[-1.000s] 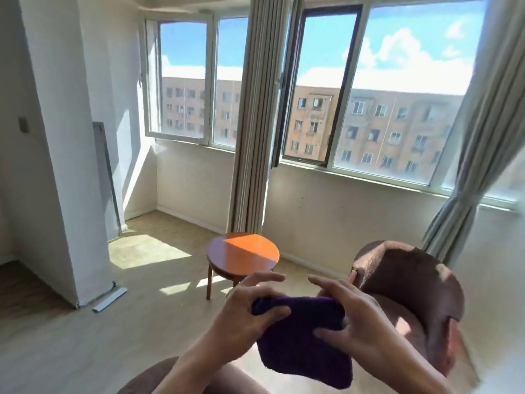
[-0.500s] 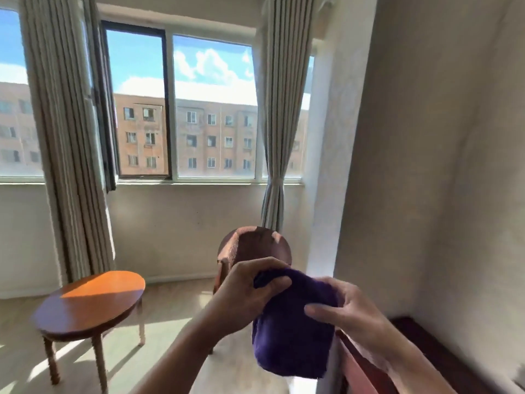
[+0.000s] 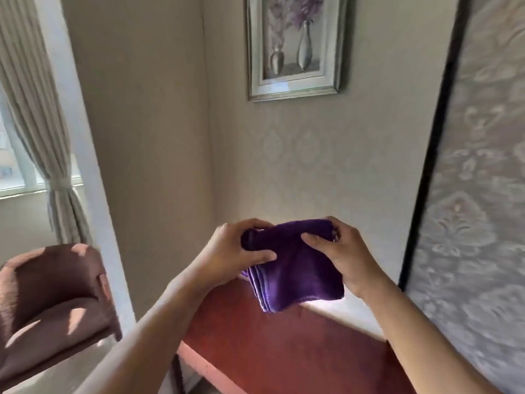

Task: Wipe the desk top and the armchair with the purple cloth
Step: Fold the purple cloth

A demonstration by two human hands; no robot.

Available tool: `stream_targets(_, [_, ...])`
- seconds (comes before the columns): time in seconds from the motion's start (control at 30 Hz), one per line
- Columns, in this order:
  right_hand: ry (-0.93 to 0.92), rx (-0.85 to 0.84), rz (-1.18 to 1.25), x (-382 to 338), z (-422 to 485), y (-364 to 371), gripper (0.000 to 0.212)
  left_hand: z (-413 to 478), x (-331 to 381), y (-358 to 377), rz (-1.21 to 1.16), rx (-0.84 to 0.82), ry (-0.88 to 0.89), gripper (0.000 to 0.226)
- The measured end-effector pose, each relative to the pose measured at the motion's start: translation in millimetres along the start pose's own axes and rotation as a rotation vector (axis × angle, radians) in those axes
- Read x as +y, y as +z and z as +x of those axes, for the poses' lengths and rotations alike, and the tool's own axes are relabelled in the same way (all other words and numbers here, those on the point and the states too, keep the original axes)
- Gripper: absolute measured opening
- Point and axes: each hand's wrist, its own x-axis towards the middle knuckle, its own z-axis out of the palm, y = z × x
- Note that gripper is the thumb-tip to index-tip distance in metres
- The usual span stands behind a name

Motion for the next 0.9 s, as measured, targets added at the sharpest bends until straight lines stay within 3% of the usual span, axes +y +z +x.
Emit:
stream_targets(0.2, [0.005,0.266,-0.156,6,-52,-230,0.019,79,101,211,-0.091,-0.088,0.146,0.035])
stream_targets(0.4, [0.044,0.500,-0.315,-2,-131,-406,0.017,122,198,388,-0.179,-0.270,0.297,0.029])
stream_targets(0.67, [0.128,0.802,-0.518,0,-221,-556,0.020,143,292,564,-0.350,-0.485,0.483,0.024])
stream_targets(0.9, [0.292,0.911,-0.704,53,-239,-628,0.022,154,296,684,-0.450,-0.628,0.461,0.024])
